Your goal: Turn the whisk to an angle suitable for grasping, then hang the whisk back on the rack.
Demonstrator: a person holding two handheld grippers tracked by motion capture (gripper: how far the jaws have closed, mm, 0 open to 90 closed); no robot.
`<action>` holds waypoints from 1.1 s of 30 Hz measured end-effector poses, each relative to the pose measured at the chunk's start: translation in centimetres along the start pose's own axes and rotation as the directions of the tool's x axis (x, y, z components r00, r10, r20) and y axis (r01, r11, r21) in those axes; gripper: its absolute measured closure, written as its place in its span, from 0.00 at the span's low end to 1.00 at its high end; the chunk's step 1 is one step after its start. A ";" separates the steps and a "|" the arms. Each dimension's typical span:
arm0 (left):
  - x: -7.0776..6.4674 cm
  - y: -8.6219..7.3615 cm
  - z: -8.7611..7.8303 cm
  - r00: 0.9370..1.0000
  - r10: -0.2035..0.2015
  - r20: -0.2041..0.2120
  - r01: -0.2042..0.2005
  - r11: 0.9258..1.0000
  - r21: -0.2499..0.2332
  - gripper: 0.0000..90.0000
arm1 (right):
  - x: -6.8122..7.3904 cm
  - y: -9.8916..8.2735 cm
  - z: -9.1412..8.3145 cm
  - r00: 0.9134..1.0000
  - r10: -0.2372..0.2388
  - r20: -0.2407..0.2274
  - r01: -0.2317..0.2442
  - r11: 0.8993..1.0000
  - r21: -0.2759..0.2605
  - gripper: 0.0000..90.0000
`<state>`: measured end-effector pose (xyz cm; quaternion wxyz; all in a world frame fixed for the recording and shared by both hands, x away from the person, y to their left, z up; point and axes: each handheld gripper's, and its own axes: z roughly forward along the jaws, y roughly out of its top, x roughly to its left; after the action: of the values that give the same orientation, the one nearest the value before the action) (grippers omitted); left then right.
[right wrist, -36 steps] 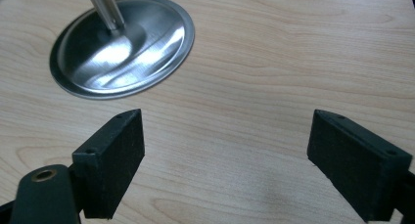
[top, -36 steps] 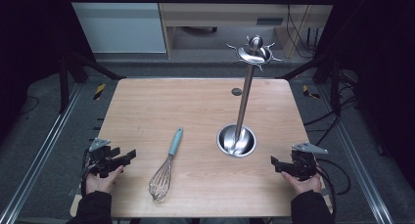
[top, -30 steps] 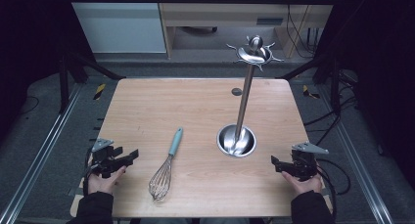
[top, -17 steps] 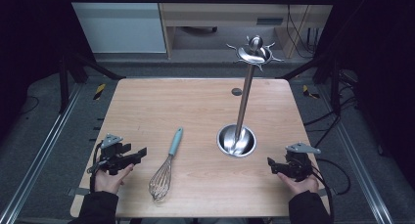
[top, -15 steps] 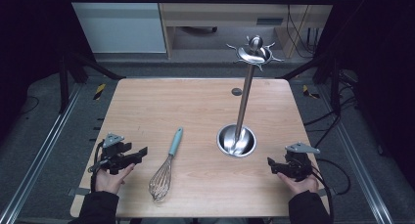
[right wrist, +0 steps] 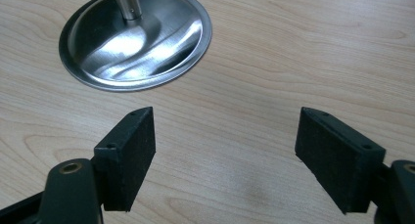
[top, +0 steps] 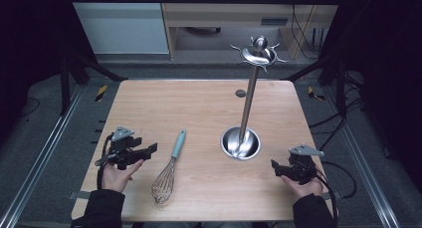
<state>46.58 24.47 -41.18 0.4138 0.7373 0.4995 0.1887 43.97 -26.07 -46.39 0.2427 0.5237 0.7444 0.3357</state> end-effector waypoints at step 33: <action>-4.3 1.8 5.0 0.994 0.103 0.029 -0.107 0.961 0.257 0.45 | 0.3 0.1 0.0 0.999 -0.048 -0.019 0.048 0.999 -0.006 0.33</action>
<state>49.26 18.23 -42.13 0.3077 0.8117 0.4768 0.1381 43.92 -25.80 -46.33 0.2450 0.5016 0.7582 0.3369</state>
